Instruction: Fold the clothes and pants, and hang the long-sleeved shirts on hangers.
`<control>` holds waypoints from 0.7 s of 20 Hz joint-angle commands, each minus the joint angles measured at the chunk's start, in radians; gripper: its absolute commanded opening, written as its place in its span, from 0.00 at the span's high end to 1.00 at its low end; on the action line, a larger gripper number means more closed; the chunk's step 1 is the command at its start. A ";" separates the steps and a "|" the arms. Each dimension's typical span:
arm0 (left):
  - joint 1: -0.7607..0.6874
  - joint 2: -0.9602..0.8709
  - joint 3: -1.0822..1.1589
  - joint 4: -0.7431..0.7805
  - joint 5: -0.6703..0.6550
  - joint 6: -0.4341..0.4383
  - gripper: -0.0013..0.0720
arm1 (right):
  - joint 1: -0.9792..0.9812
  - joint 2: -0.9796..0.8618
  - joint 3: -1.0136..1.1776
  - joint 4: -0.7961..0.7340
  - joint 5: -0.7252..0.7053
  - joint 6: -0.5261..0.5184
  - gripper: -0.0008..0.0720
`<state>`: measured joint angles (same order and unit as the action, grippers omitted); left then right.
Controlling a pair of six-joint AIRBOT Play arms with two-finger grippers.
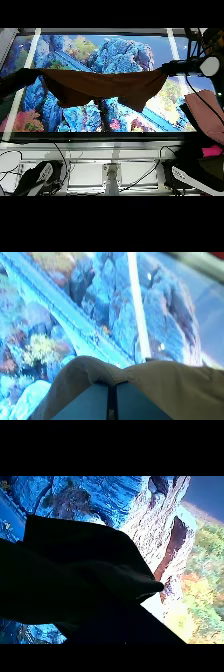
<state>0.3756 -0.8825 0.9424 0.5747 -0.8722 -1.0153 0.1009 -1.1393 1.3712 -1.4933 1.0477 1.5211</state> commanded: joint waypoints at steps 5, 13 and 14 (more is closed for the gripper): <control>0.046 0.164 0.053 -0.062 0.135 0.014 0.96 | 0.019 0.265 0.001 0.100 0.037 -0.020 0.97; 0.046 0.311 0.120 0.035 0.145 -0.026 0.96 | 0.182 0.470 0.003 0.018 0.098 0.180 0.97; 0.046 0.307 0.120 0.067 0.155 -0.047 0.96 | 0.182 0.467 0.009 -0.009 0.097 0.180 0.97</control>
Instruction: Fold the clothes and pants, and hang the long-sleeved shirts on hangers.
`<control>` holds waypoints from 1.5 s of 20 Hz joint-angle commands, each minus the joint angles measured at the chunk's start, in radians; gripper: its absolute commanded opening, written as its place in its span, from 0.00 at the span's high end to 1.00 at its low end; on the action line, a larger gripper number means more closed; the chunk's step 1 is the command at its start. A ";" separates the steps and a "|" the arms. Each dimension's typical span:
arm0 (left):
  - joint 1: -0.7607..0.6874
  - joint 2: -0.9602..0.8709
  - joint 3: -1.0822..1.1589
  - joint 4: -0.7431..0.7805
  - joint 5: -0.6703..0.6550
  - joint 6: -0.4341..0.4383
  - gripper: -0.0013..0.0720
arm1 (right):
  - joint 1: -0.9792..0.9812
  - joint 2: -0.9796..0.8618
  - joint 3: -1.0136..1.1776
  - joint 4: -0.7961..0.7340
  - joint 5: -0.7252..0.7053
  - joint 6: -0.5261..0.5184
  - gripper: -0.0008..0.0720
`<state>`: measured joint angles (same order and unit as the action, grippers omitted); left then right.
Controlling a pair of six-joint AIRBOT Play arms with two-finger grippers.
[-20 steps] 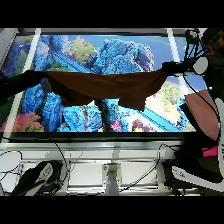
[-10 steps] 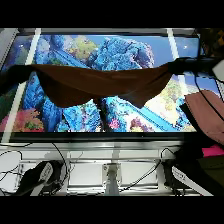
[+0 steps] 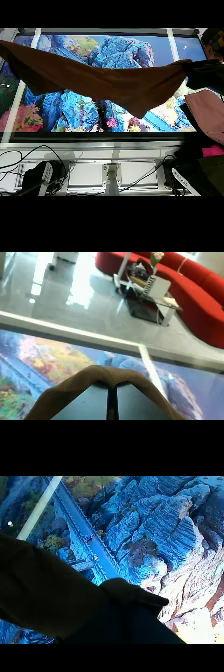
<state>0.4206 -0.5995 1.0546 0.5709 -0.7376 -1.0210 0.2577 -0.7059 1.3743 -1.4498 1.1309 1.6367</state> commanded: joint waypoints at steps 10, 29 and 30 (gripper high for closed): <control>-0.098 -0.505 0.001 0.131 0.063 -0.162 0.96 | 0.023 -0.489 0.005 -0.272 -0.315 0.069 0.97; -0.001 -0.693 0.005 0.070 0.198 0.124 0.02 | -0.331 -0.822 0.002 0.138 0.068 -0.250 0.40; 0.019 -0.674 0.005 0.076 0.189 0.124 0.02 | -0.370 -0.822 -0.005 0.285 0.117 -0.311 0.40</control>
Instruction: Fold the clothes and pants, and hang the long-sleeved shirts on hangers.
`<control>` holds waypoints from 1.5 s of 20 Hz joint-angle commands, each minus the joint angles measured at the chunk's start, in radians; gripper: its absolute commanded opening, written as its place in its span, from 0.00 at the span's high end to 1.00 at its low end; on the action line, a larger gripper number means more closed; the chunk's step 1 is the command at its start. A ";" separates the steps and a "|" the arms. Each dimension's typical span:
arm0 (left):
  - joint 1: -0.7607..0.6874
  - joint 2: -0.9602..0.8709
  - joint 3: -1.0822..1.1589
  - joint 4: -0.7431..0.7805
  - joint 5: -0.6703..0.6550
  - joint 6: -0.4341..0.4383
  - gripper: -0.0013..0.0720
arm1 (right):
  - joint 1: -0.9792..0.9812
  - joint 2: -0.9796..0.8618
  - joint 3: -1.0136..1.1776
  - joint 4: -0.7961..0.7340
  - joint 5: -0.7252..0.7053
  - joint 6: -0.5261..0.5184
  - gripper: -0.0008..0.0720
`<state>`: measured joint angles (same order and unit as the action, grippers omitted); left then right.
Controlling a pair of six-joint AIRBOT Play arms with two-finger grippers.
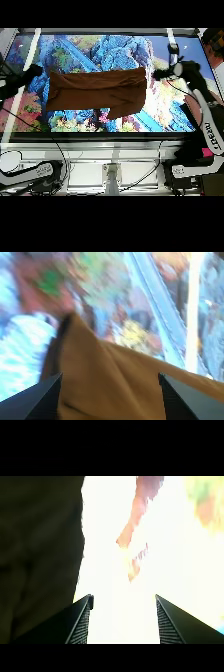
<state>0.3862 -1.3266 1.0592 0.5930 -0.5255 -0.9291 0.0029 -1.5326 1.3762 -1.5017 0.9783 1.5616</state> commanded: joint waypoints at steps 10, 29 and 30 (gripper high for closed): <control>0.089 0.092 0.000 0.053 -0.070 0.032 0.02 | -0.139 0.003 -0.318 0.582 0.131 -0.300 0.32; 0.138 0.092 0.000 0.135 -0.237 -0.001 0.03 | -0.002 -0.098 -0.380 0.700 -0.114 -0.301 0.92; 0.168 0.092 0.000 0.159 -0.282 -0.019 0.03 | -0.002 -0.098 -0.380 0.700 -0.114 -0.300 0.97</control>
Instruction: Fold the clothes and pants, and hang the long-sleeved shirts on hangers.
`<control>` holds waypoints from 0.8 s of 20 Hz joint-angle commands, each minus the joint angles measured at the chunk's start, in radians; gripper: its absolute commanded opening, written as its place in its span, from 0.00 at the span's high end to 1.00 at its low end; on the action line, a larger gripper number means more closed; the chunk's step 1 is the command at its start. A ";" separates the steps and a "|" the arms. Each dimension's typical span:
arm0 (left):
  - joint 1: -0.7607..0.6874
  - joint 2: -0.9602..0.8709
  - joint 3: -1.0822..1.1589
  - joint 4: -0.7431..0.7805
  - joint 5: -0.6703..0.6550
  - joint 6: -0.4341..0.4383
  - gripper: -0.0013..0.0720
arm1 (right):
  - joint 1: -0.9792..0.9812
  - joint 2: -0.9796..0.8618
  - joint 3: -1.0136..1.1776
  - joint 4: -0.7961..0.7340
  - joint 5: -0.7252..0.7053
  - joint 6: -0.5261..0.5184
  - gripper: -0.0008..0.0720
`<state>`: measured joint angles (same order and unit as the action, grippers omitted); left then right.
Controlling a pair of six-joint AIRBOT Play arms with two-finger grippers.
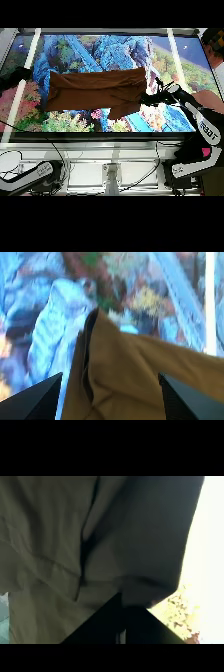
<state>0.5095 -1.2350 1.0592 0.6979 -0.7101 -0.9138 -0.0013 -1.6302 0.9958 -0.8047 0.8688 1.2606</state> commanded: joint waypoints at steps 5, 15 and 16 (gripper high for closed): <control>0.170 -0.003 -0.023 0.311 -0.288 -0.047 0.03 | 0.002 -0.001 0.000 0.003 0.000 0.001 0.97; 0.085 -0.284 -0.043 0.320 -0.451 -0.020 0.03 | 0.002 0.000 0.000 0.003 0.010 -0.001 0.97; 0.085 -0.311 -0.043 0.319 -0.466 -0.021 0.03 | 0.002 0.000 0.000 0.003 0.010 -0.010 0.97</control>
<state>0.6083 -1.4654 1.0176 1.0115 -1.1164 -0.9382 -0.0002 -1.6302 0.9958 -0.8021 0.8764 1.2606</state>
